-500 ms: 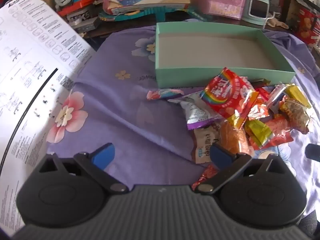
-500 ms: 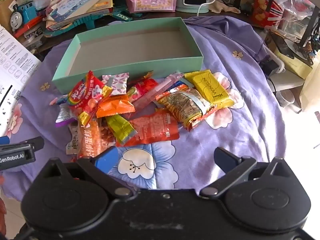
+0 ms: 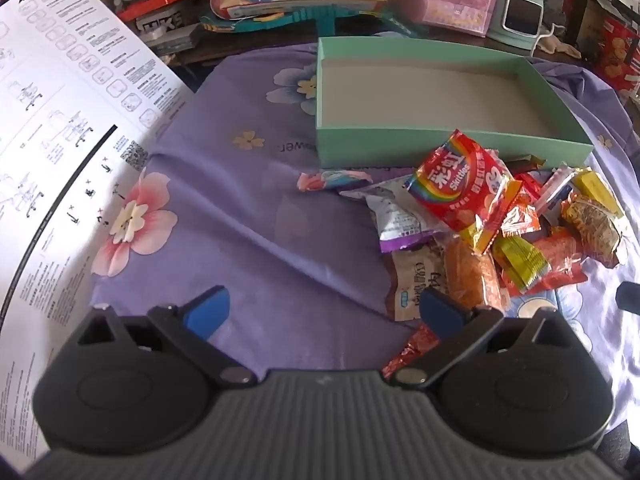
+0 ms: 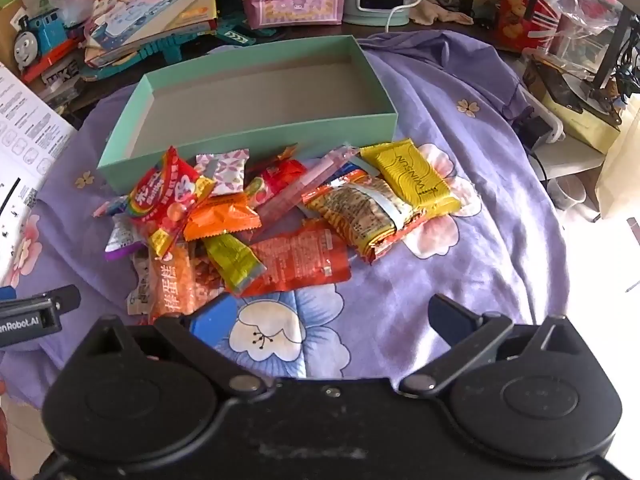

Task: Organize snacks

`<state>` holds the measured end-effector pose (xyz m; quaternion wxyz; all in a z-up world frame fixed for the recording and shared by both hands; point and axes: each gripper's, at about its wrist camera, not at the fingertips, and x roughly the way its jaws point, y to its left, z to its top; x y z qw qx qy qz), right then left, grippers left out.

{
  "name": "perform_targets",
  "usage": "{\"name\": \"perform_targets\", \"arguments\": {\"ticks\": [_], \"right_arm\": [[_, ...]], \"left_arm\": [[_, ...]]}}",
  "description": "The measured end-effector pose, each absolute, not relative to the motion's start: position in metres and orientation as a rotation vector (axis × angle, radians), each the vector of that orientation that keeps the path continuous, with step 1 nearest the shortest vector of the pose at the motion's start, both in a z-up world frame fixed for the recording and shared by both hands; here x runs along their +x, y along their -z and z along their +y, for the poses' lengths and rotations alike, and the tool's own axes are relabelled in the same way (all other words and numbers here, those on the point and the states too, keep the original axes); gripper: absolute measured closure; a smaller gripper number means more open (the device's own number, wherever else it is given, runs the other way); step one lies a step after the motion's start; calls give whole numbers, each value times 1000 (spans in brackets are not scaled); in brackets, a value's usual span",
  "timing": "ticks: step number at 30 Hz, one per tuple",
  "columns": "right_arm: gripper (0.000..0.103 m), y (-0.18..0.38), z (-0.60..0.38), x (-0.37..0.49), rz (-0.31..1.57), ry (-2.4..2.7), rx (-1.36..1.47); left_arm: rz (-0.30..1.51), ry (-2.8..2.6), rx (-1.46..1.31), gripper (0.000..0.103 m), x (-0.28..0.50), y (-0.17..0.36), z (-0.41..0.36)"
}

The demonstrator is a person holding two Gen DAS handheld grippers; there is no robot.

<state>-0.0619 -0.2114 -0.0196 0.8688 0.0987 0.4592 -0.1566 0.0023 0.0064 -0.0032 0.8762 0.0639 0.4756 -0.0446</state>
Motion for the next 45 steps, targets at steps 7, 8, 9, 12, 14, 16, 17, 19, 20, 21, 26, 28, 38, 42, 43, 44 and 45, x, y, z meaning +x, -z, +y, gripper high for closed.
{"name": "perform_targets", "arguments": {"ticks": [7,8,9,12,14,16,17,19,20,21,26,28,38,42,43,44,45], "right_arm": [[0,22,-211,-59,971,333,209],[0,21,-211,-58,971,332,209],[0,21,-211,-58,969,331,210],[0,20,-211,-58,964,328,210],[0,20,-211,-59,963,325,210],[0,21,-211,-59,966,323,213],[0,21,-211,-60,967,323,215],[0,21,-211,-61,966,324,217],[0,21,-211,-60,966,324,219],[0,20,-211,-60,965,324,219],[0,20,-211,-61,963,323,220],[0,20,-210,-61,963,320,219],[0,19,-210,-61,968,315,222],[0,19,-210,-61,971,311,222],[0,20,-210,-61,972,310,222],[0,20,-209,-60,973,308,222],[0,20,-210,-60,975,307,222]], "left_arm": [[996,90,123,0,5,2,9],[996,92,125,0,5,1,8],[995,94,127,0,5,1,7],[987,102,134,0,4,-2,5],[985,104,138,0,3,-2,3],[989,107,140,0,3,-2,2],[990,108,141,0,3,-2,2],[989,107,140,0,2,-2,3],[987,107,139,0,2,-3,3],[986,107,138,0,2,-3,3],[986,110,140,0,1,-4,3],[986,112,142,0,0,-5,3],[991,120,147,0,0,-5,1],[993,126,151,0,0,-4,-1],[995,128,151,0,0,-3,-1],[997,130,152,0,0,-3,-1],[999,134,151,0,0,-3,-2]]}}
